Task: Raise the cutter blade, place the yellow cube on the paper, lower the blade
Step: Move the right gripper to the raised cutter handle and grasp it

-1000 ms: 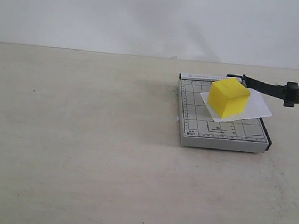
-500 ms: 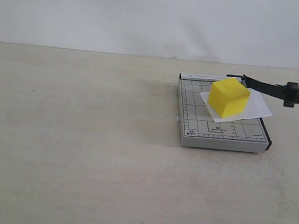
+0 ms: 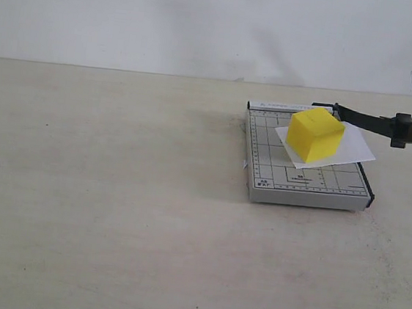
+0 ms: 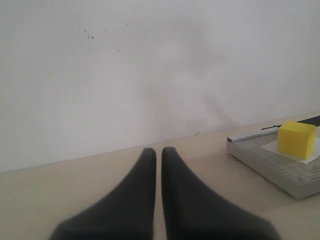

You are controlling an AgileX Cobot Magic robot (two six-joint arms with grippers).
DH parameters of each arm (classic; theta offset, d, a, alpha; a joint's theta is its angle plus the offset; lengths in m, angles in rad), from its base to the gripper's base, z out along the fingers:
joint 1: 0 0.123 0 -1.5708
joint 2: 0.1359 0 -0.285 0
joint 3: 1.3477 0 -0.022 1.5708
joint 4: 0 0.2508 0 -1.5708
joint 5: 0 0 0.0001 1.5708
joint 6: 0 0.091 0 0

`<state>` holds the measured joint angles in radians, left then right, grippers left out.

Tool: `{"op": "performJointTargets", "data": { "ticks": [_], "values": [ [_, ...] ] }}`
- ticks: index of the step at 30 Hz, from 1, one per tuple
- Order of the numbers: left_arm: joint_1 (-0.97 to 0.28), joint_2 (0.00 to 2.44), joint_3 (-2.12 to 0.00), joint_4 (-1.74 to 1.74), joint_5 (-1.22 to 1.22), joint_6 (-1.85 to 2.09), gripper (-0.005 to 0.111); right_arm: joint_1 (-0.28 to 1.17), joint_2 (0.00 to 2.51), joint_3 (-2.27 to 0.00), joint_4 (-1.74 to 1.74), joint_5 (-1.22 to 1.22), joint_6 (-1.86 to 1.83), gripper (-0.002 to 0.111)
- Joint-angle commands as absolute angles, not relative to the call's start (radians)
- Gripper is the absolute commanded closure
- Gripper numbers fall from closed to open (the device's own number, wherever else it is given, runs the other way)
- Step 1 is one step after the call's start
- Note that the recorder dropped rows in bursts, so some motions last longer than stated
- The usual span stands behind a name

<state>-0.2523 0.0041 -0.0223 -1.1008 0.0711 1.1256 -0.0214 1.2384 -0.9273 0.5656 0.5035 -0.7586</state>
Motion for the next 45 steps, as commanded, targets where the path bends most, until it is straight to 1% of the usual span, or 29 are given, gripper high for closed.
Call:
{"op": "performJointTargets", "data": {
  "ticks": [1,3,4,6,8,9,12,16,21,24,26,30,34,37,45],
  "values": [
    [-0.242,0.007,0.000,-1.102,0.075,1.123,0.102,-0.031,1.238,-0.974,0.305,0.549,-0.542,0.108],
    [-0.218,0.007,0.000,-1.054,0.118,1.123,0.102,-0.031,1.238,-0.974,0.271,0.561,-0.531,0.101],
    [-0.201,0.007,0.000,-1.012,0.133,1.123,0.102,-0.031,1.238,-0.974,0.271,0.570,-0.530,0.095],
    [-0.159,0.007,0.000,-0.892,0.140,1.123,0.102,-0.029,1.240,-0.974,0.281,0.587,-0.526,0.079],
    [-0.111,0.007,0.000,-0.665,0.156,1.123,0.102,-0.029,1.240,-0.974,0.281,0.583,-0.495,0.067],
    [-0.089,0.007,0.000,-0.524,0.169,1.123,0.102,-0.029,1.240,-0.974,0.281,0.577,-0.472,0.063],
    [-0.040,0.007,0.000,-0.192,0.216,1.123,0.102,-0.029,1.249,-0.974,0.281,0.572,-0.408,0.061],
    [-0.031,0.007,0.000,-0.134,0.237,1.123,0.102,-0.027,1.298,-0.974,0.285,0.589,-0.369,0.061],
    [-0.031,0.007,0.000,-0.135,0.237,1.123,0.102,-0.027,1.374,-0.974,0.285,0.585,-0.364,0.065],
    [-0.031,0.007,0.000,-0.135,0.237,1.123,0.102,-0.027,1.400,-0.974,0.285,0.592,-0.338,0.071],
    [-0.031,0.007,0.000,-0.135,0.237,1.123,0.102,-0.027,1.408,-0.974,0.285,0.605,-0.338,0.081],
    [-0.031,0.007,0.000,-0.135,0.237,1.123,0.102,-0.027,1.410,-0.974,0.285,0.620,-0.340,0.108],
    [-0.031,0.007,0.000,-0.135,0.237,1.123,0.102,-0.027,1.410,-0.963,0.285,0.665,-0.338,0.108],
    [-0.031,0.007,0.000,-0.135,0.237,1.123,0.102,-0.027,1.410,-0.916,0.285,0.667,-0.338,0.108],
    [-0.031,0.007,0.000,-0.135,0.237,1.123,0.102,-0.026,1.410,-0.754,0.377,0.598,-0.391,0.108]
  ]
}}
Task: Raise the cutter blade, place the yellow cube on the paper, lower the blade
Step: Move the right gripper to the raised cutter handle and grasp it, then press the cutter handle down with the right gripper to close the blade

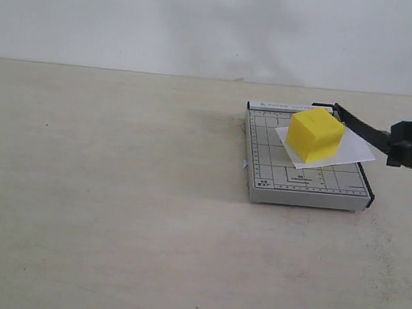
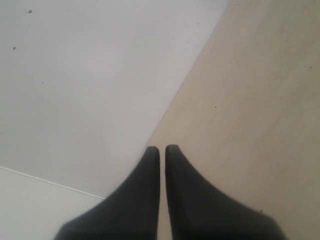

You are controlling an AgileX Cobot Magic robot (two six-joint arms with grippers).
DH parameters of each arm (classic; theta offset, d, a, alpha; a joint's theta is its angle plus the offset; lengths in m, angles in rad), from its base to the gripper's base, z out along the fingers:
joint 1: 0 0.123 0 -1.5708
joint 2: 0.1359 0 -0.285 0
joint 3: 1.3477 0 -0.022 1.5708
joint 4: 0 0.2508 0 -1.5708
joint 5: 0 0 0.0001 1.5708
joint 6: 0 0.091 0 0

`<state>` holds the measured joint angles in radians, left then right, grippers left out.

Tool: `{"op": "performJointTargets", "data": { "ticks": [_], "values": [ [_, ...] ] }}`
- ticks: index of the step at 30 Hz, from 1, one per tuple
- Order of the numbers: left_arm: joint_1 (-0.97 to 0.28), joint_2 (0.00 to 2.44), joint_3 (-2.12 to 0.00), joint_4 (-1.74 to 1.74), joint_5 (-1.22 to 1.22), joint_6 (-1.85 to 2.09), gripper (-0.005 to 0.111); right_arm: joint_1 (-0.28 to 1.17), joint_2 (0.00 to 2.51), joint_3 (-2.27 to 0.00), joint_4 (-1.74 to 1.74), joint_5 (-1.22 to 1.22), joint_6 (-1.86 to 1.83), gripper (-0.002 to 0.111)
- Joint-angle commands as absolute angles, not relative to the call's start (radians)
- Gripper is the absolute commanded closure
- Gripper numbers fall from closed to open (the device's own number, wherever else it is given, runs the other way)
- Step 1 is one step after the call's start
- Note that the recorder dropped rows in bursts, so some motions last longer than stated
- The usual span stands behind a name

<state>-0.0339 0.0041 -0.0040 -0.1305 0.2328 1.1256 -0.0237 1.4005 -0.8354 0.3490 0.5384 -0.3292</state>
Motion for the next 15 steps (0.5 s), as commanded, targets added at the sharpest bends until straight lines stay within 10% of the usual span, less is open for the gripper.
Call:
{"op": "performJointTargets", "data": {
  "ticks": [1,15],
  "values": [
    [-0.031,0.007,0.000,-0.135,0.237,1.123,0.102,-0.026,1.410,-0.734,0.393,0.585,-0.409,0.108],
    [-0.031,0.007,0.000,-0.135,0.237,1.123,0.102,0.064,1.530,-0.606,0.435,0.354,-0.480,0.108]
  ]
}}
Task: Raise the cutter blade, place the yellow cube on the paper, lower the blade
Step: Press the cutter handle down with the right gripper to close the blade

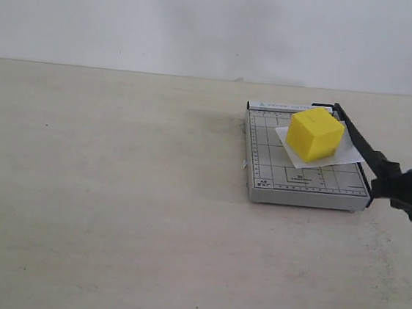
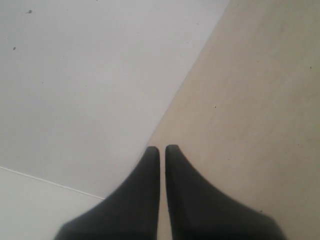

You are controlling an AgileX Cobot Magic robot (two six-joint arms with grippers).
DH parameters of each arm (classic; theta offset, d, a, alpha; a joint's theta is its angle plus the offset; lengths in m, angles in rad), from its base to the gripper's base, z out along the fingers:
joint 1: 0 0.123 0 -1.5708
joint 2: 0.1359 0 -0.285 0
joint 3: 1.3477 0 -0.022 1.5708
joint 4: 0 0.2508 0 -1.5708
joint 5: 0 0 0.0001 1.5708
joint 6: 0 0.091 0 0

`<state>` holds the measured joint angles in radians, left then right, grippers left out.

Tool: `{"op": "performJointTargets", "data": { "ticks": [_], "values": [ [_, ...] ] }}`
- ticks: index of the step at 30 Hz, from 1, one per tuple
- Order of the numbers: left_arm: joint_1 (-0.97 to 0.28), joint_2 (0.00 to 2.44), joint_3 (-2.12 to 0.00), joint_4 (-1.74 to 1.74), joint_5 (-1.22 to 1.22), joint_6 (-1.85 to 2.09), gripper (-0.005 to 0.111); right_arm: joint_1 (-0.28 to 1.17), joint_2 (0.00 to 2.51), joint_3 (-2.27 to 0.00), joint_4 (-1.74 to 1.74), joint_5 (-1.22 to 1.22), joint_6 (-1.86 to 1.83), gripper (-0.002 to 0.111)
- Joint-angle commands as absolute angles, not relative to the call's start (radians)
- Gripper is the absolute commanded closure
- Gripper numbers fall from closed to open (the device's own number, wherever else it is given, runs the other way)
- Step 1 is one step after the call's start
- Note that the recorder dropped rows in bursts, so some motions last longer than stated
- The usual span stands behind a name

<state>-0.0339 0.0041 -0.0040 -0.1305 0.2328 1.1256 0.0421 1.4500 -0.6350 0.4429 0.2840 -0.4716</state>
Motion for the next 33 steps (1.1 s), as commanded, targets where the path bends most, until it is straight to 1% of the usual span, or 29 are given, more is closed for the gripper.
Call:
{"op": "performJointTargets", "data": {
  "ticks": [1,8,10,11,12,17,19,24,33],
  "values": [
    [-0.031,0.007,0.000,-0.135,0.237,1.123,0.102,0.064,1.543,-0.606,0.435,0.354,-0.480,0.108],
    [-0.031,0.007,0.000,-0.135,0.237,1.123,0.102,0.064,1.587,-0.606,0.462,0.333,-0.474,0.108],
    [-0.031,0.007,0.000,-0.135,0.237,1.123,0.102,0.064,1.587,-0.606,0.462,0.340,-0.474,0.105],
    [-0.031,0.007,0.000,-0.135,0.237,1.123,0.102,0.064,1.587,-0.606,0.462,0.348,-0.474,0.102],
    [-0.031,0.007,0.000,-0.135,0.237,1.123,0.102,0.064,1.585,-0.606,0.462,0.354,-0.474,0.096],
    [-0.031,0.007,0.000,-0.135,0.237,1.123,0.102,0.064,1.555,-0.608,0.460,0.360,-0.479,0.056],
    [-0.031,0.007,0.000,-0.135,0.237,1.123,0.102,0.064,1.530,-0.608,0.460,0.365,-0.477,0.047],
    [-0.031,0.007,0.000,-0.135,0.237,1.123,0.102,0.064,1.421,-0.610,0.456,0.432,-0.469,0.046],
    [-0.031,0.007,0.000,-0.135,0.237,1.123,0.102,0.064,1.149,-0.610,0.321,0.729,-0.226,0.047]
  ]
}}
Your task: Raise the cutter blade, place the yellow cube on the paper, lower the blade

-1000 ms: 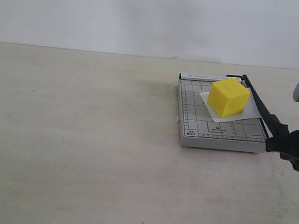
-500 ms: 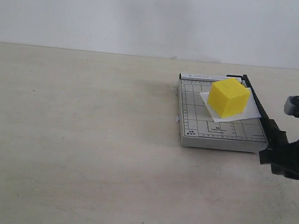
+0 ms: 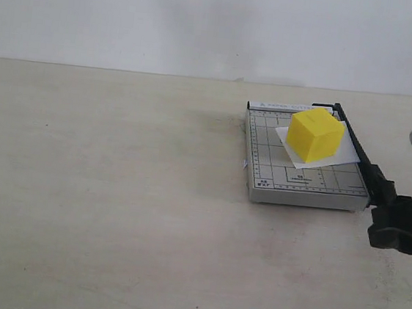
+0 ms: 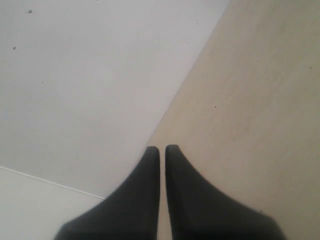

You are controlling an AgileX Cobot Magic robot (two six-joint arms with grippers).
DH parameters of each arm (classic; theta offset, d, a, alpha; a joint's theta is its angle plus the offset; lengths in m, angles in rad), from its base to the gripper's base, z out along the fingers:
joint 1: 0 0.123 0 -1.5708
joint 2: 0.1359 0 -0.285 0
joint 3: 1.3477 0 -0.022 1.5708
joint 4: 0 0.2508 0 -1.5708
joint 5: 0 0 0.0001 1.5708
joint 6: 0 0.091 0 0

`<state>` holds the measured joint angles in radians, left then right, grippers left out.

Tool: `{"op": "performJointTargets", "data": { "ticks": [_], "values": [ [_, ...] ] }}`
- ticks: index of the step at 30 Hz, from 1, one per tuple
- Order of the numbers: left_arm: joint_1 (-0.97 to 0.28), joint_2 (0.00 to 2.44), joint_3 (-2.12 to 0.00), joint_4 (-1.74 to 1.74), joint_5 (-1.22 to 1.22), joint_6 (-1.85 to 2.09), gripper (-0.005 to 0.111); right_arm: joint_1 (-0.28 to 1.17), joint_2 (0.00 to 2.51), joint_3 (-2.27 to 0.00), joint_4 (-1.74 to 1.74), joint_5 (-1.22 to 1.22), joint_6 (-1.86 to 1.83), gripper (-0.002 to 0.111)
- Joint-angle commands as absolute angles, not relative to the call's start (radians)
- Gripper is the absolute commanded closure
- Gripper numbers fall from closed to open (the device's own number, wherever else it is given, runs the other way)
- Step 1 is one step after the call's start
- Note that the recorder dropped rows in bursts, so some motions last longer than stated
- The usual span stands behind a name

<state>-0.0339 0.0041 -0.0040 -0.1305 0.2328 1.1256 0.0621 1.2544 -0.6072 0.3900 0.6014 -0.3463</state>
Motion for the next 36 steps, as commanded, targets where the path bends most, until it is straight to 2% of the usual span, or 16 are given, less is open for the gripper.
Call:
{"op": "performJointTargets", "data": {
  "ticks": [1,2,4,6,8,9,15,19,36],
  "values": [
    [-0.031,0.007,0.000,-0.134,0.237,1.123,0.102,0.064,1.125,-0.610,0.314,0.751,-0.205,0.047],
    [-0.031,0.007,0.000,-0.134,0.235,1.123,0.102,0.064,1.095,-0.610,0.306,0.767,-0.186,0.049],
    [-0.031,0.007,0.000,-0.134,0.235,1.123,0.102,0.064,1.030,-0.608,0.309,0.769,-0.180,0.061],
    [-0.031,0.007,0.000,-0.134,0.235,1.123,0.102,0.064,0.961,-0.597,0.319,0.734,-0.180,0.079],
    [-0.031,0.007,0.000,-0.134,0.235,1.123,0.102,0.066,0.866,-0.578,0.354,0.661,-0.208,0.103],
    [-0.031,0.007,0.000,-0.134,0.235,1.123,0.102,0.070,0.821,-0.569,0.374,0.617,-0.228,0.108],
    [-0.031,0.007,0.000,-0.134,0.235,1.123,0.102,0.072,0.461,-0.496,0.538,0.335,-0.469,0.109],
    [-0.031,0.007,0.000,-0.134,0.235,1.123,0.102,0.072,0.333,-0.443,0.534,0.186,-0.509,0.109],
    [-0.031,0.007,0.000,-0.134,0.235,1.123,0.102,0.072,0.312,-0.431,0.464,0.118,-0.534,0.109]
  ]
}}
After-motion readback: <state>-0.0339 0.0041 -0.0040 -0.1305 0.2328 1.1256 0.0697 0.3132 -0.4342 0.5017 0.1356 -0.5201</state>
